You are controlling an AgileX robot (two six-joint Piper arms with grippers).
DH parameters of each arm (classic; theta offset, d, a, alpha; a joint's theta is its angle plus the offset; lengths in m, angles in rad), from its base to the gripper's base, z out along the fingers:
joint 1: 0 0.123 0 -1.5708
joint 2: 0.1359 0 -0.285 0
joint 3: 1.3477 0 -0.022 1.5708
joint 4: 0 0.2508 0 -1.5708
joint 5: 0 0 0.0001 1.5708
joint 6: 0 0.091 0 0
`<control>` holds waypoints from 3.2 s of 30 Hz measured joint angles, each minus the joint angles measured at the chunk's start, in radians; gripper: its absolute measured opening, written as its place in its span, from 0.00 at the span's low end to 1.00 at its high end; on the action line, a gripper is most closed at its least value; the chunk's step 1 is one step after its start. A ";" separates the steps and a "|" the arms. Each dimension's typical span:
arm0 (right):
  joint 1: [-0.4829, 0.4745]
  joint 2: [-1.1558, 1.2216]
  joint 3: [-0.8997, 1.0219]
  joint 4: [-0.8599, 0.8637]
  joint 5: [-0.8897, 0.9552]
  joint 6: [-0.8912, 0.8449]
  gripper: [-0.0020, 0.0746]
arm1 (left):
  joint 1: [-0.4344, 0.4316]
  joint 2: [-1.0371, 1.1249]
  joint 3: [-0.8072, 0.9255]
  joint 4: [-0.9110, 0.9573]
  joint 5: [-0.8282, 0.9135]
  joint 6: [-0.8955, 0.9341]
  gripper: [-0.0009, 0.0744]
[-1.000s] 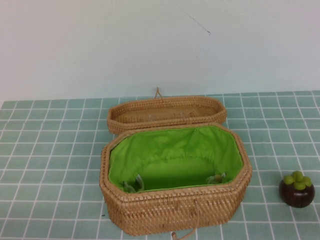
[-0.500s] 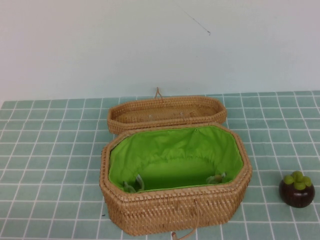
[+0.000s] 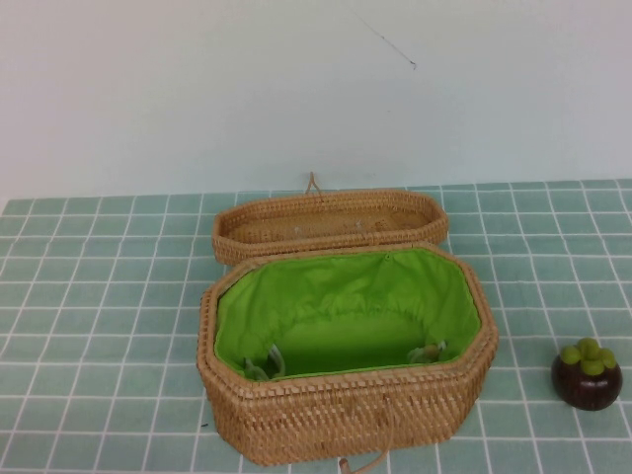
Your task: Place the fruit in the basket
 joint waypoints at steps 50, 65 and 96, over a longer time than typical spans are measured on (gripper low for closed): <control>0.071 0.772 -0.535 0.571 0.546 -0.204 0.02 | 0.000 0.000 0.000 0.000 0.000 0.000 0.01; 0.108 1.256 -0.742 0.351 1.190 -0.252 0.02 | 0.000 0.000 0.000 0.000 0.000 0.000 0.01; 0.322 1.641 -0.746 0.020 1.143 0.221 0.86 | 0.000 0.000 0.000 0.000 0.000 0.000 0.01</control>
